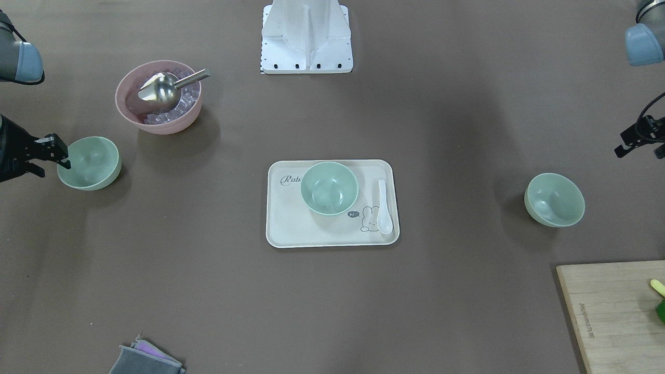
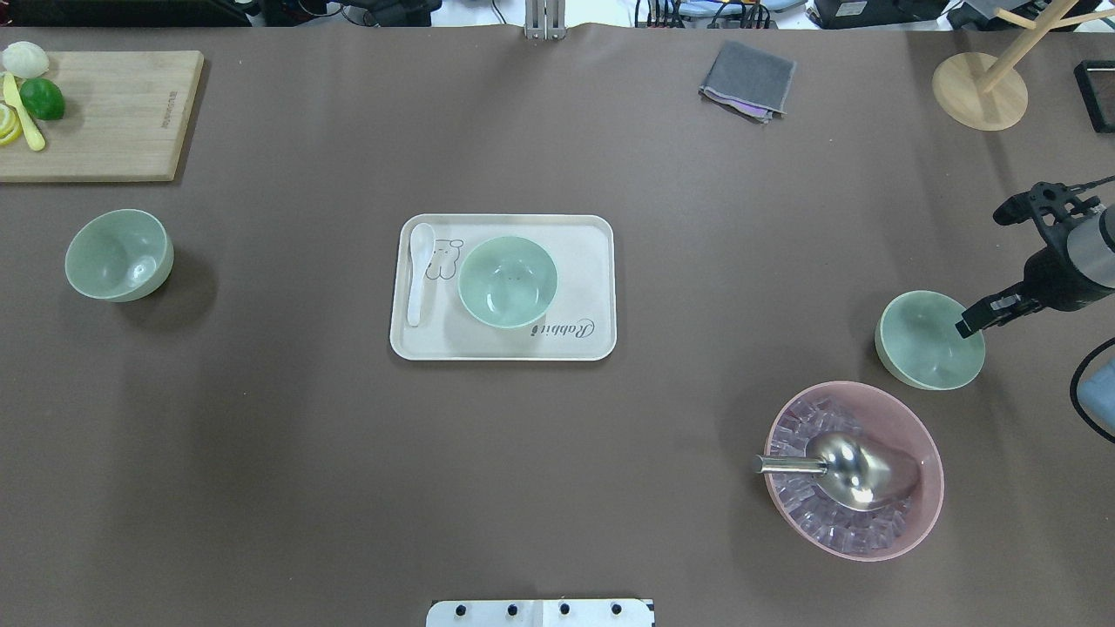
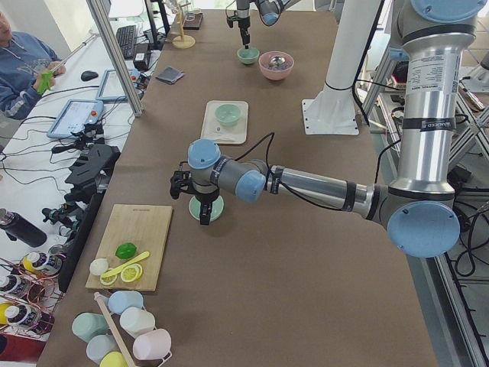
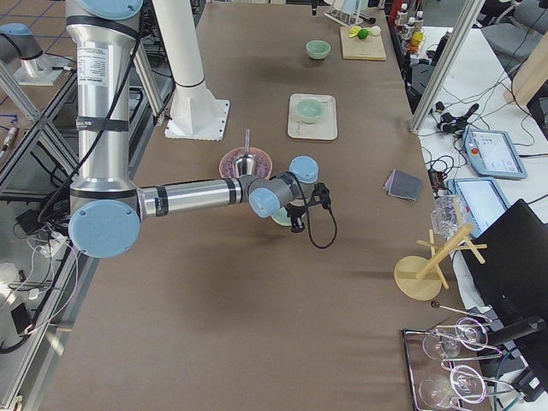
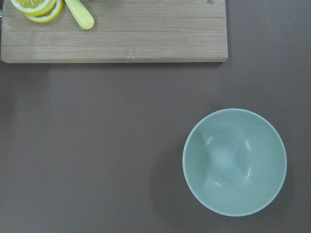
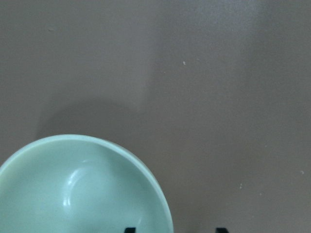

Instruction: Stack green bowls together

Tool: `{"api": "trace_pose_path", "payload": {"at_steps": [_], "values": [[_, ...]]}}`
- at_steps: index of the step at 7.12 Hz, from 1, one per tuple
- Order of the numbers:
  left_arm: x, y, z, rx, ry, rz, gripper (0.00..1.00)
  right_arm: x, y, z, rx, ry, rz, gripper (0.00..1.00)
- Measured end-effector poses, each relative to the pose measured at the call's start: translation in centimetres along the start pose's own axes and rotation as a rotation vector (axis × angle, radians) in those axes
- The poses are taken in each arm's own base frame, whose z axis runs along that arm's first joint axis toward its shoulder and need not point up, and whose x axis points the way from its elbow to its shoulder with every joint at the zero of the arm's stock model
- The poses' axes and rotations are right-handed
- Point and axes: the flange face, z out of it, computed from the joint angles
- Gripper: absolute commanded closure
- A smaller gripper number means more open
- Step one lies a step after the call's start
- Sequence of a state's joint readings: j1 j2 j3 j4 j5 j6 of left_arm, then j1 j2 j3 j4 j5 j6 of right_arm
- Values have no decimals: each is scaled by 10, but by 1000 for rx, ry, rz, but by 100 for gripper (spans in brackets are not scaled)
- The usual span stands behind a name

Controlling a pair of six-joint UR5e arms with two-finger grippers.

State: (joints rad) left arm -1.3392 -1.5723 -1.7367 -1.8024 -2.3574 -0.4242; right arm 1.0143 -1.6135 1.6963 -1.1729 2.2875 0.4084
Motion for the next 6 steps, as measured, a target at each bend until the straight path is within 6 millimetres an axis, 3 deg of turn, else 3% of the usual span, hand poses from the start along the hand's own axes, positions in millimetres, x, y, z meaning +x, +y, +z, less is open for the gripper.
{"api": "trace_pose_path", "payload": {"at_steps": [3, 6], "values": [[-2, 0, 1, -3, -1, -3, 3, -1, -1, 4, -6, 0, -3, 100], [-3, 0, 3, -6, -2, -7, 3, -7, -2, 2, -15, -32, -2, 100]]}}
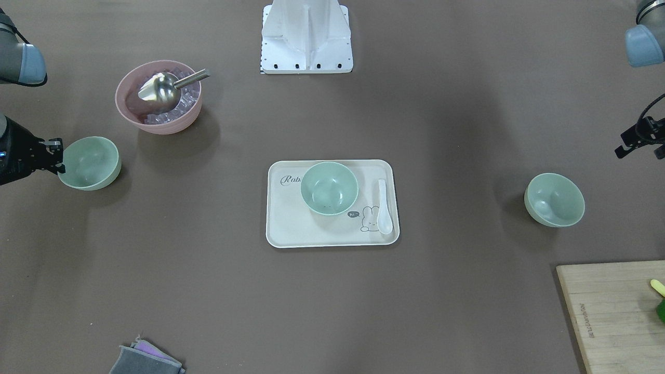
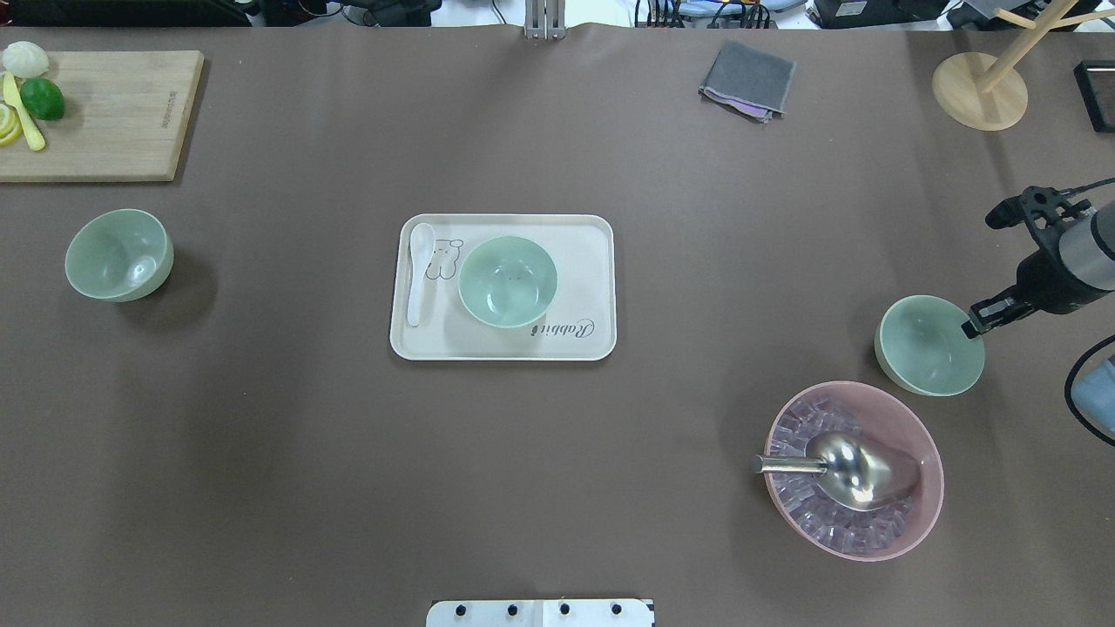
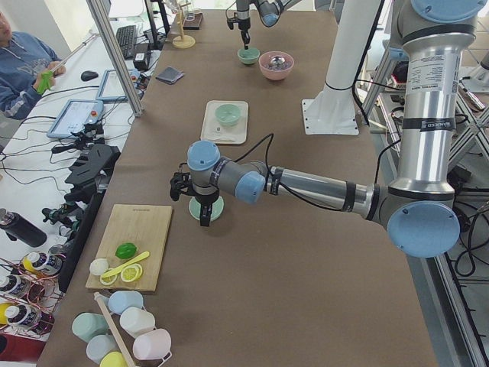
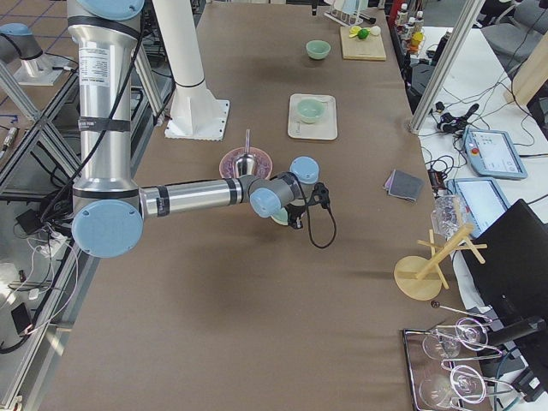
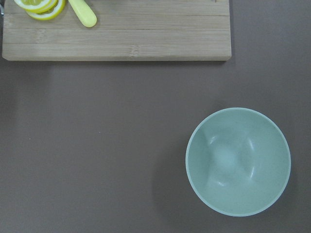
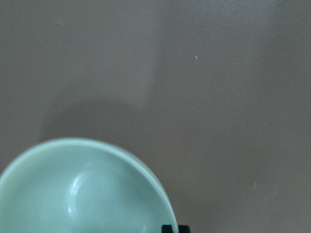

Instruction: Stack green bowls together

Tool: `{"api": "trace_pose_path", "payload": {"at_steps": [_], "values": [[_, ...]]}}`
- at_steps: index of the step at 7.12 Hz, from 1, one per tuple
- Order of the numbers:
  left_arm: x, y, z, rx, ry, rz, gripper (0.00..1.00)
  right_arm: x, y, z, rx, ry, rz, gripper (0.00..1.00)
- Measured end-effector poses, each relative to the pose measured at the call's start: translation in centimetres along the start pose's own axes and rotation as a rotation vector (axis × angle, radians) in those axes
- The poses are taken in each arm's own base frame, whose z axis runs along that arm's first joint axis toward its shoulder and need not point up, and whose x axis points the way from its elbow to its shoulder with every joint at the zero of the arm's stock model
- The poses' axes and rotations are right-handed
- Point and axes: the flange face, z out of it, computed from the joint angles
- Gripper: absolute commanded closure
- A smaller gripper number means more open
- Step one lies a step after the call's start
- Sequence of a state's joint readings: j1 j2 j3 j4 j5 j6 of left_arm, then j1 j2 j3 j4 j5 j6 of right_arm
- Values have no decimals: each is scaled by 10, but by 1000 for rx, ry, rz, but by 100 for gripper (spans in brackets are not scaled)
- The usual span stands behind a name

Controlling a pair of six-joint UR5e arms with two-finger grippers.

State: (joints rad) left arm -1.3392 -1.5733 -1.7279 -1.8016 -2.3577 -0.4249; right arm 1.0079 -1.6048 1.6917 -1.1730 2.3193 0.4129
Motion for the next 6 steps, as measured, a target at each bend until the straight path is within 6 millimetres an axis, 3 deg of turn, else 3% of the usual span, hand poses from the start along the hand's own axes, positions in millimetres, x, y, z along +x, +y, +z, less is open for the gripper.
{"api": "trace_pose_path", "payload": {"at_steps": [1, 3, 4, 6], "values": [[0, 0, 0, 0, 0, 0, 3, -9, -7, -4, 6, -19, 12, 100], [2, -4, 0, 3, 1, 3, 3, -46, -46, -23, 43, -62, 87, 100], [7, -15, 0, 8, 2, 8, 3, -77, -80, -38, 60, -77, 139, 100], [13, -52, 9, 7, 1, 5, 4, -159, -145, -74, 65, -94, 236, 100]]}}
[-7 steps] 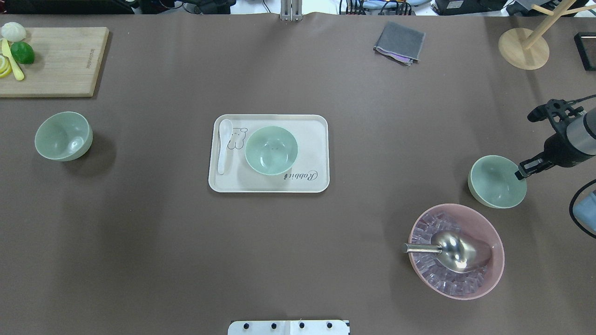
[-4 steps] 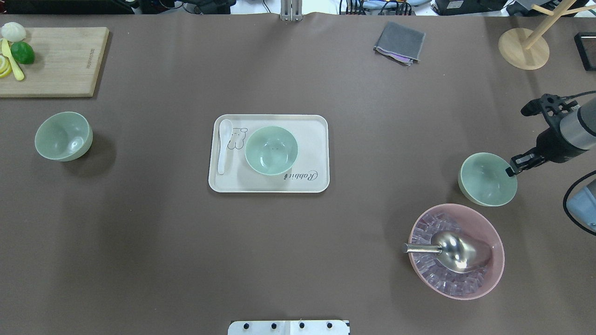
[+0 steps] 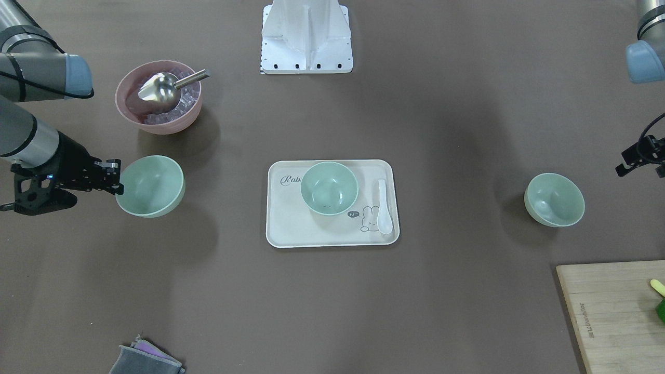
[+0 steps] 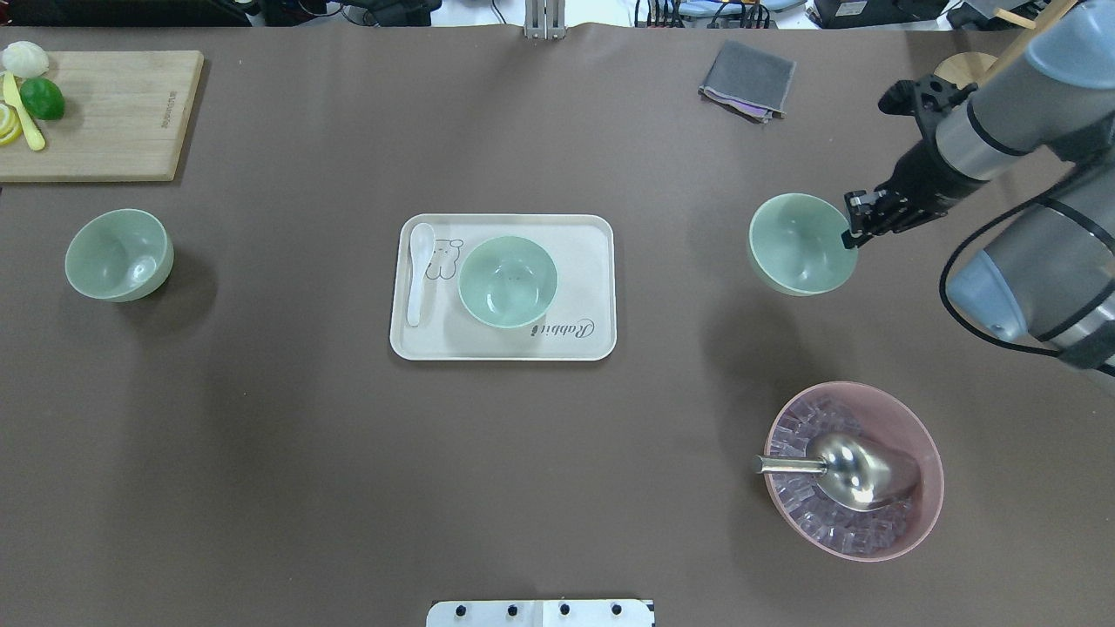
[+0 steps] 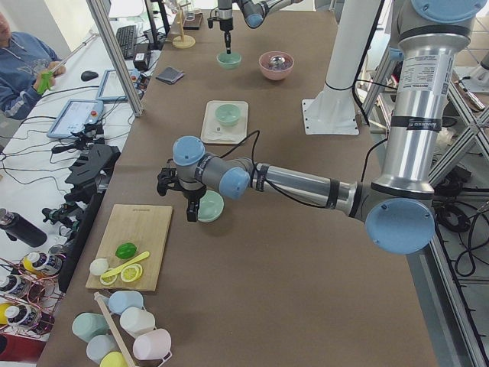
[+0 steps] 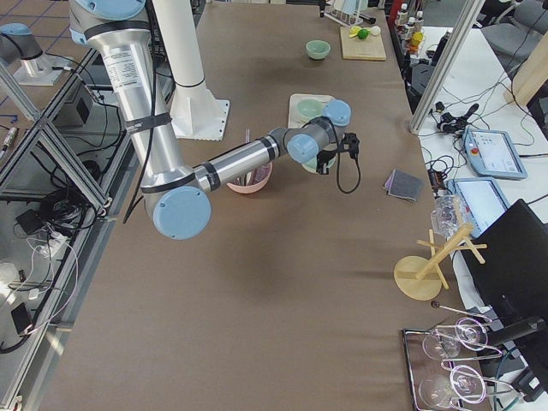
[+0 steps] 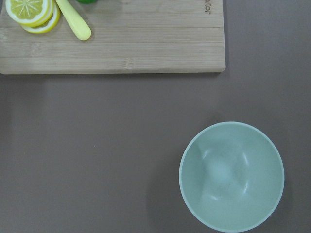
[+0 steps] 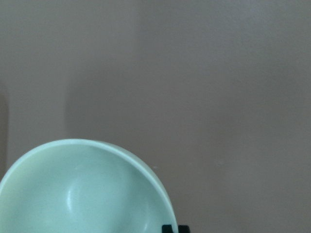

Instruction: Stack green bowls together

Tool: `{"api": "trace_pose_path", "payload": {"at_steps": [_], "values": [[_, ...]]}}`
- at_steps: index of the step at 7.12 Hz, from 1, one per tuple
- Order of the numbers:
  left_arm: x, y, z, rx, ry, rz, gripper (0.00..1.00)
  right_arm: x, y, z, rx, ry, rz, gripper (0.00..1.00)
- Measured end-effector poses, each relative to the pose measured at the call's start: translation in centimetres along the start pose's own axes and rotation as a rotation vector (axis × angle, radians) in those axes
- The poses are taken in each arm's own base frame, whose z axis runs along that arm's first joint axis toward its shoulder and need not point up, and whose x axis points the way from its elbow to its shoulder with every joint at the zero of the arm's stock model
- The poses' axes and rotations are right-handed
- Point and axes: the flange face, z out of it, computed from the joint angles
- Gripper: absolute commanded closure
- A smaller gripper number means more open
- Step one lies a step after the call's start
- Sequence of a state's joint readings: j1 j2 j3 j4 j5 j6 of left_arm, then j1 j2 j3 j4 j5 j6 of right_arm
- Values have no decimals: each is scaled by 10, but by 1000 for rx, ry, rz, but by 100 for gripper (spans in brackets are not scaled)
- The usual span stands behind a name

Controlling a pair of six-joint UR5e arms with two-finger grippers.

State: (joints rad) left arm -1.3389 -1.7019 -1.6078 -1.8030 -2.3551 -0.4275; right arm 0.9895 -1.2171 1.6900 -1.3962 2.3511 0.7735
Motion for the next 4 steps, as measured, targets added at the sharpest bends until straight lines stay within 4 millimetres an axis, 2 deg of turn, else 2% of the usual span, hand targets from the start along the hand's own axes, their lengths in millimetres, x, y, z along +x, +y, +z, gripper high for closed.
{"api": "trace_pose_path", "payload": {"at_steps": [1, 2, 3, 4], "values": [[0, -16, 11, -13, -2, -5, 4, -48, -8, -5, 1, -18, 50, 100], [5, -25, 32, -41, -5, 1, 5, -97, -7, -4, 4, -34, 96, 100], [16, -30, 57, -74, -6, 20, 8, -138, -2, 3, 16, -38, 127, 100], [26, -31, 80, -97, -9, 46, 13, -169, 5, 12, 28, -37, 148, 100]]}}
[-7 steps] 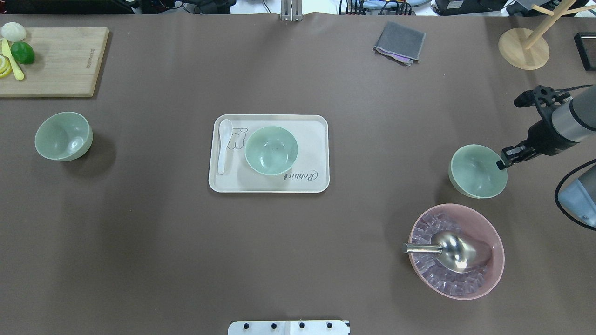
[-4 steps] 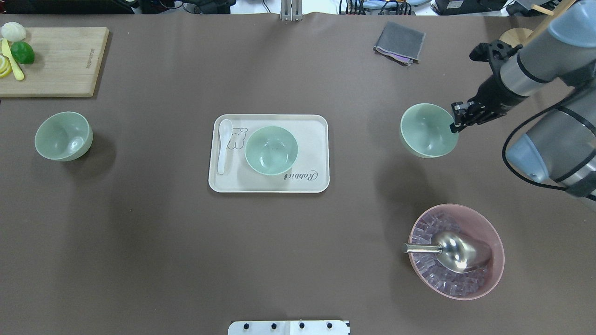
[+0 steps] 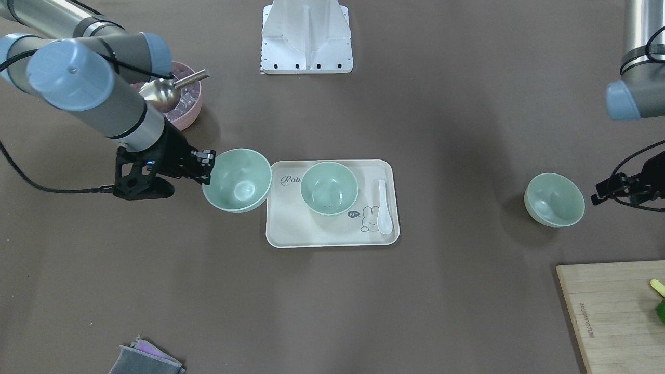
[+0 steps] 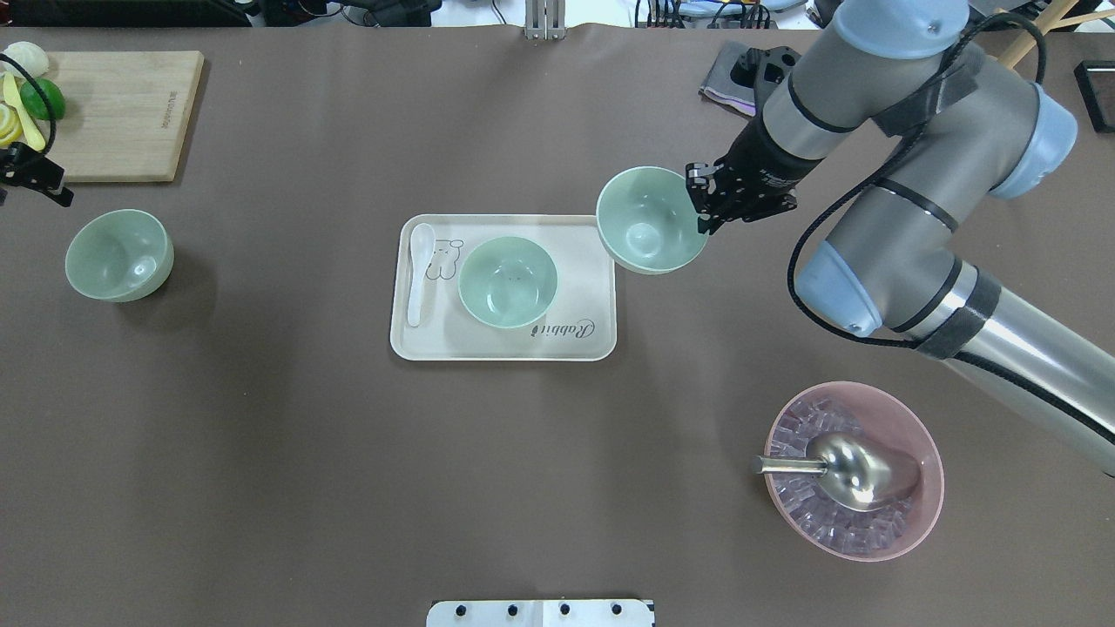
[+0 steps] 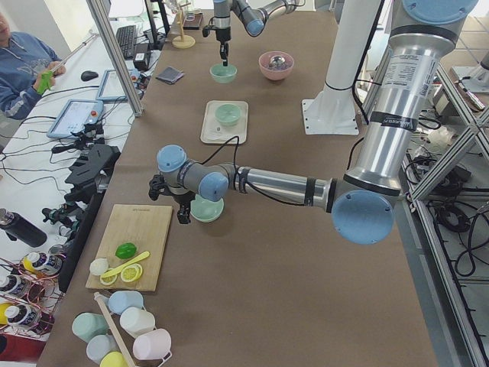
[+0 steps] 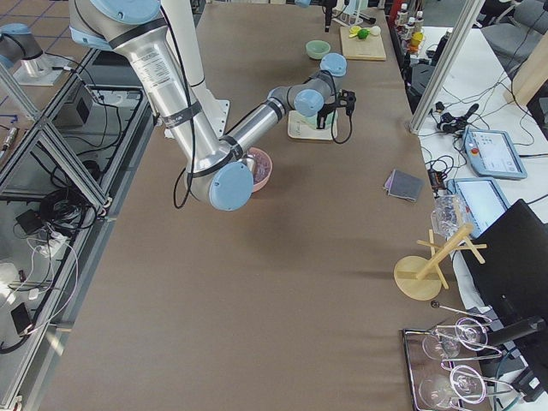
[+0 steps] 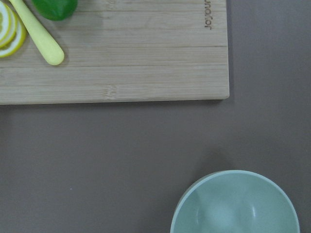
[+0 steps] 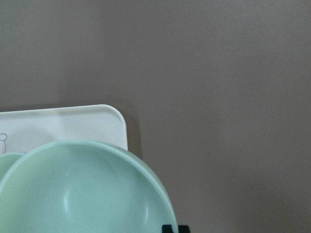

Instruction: Stack green bowls together

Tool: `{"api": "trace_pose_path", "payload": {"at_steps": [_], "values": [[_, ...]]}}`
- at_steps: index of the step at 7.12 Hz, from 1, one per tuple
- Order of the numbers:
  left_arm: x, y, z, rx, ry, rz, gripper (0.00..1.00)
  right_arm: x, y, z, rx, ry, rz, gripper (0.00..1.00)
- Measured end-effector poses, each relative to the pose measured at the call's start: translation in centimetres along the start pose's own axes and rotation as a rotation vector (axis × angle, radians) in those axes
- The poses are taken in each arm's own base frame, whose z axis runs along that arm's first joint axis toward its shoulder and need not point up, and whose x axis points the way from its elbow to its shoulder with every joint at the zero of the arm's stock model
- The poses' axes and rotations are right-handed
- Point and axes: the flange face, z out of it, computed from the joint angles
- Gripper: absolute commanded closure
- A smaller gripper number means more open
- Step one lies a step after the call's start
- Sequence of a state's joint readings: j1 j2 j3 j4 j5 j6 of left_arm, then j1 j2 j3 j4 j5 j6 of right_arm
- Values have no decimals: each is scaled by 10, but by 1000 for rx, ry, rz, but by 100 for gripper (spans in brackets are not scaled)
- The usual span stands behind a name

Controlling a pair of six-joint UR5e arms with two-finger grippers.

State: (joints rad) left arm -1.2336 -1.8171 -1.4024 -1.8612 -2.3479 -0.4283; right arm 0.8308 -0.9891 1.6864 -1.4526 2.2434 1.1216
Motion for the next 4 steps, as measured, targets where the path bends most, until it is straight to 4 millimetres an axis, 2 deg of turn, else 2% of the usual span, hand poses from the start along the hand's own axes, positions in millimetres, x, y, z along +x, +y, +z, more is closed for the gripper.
{"api": "trace_pose_path", "payload": {"at_steps": [1, 2, 4], "values": [[5, 0, 21, -6, -10, 30, 15, -25, 10, 10, 10, 1, 13, 100], [6, 2, 33, -2, -22, 51, 20, -48, 19, 19, 18, 1, 26, 100], [7, 3, 41, -2, -28, 62, 34, -89, 39, 32, 26, -11, 54, 100]]}}
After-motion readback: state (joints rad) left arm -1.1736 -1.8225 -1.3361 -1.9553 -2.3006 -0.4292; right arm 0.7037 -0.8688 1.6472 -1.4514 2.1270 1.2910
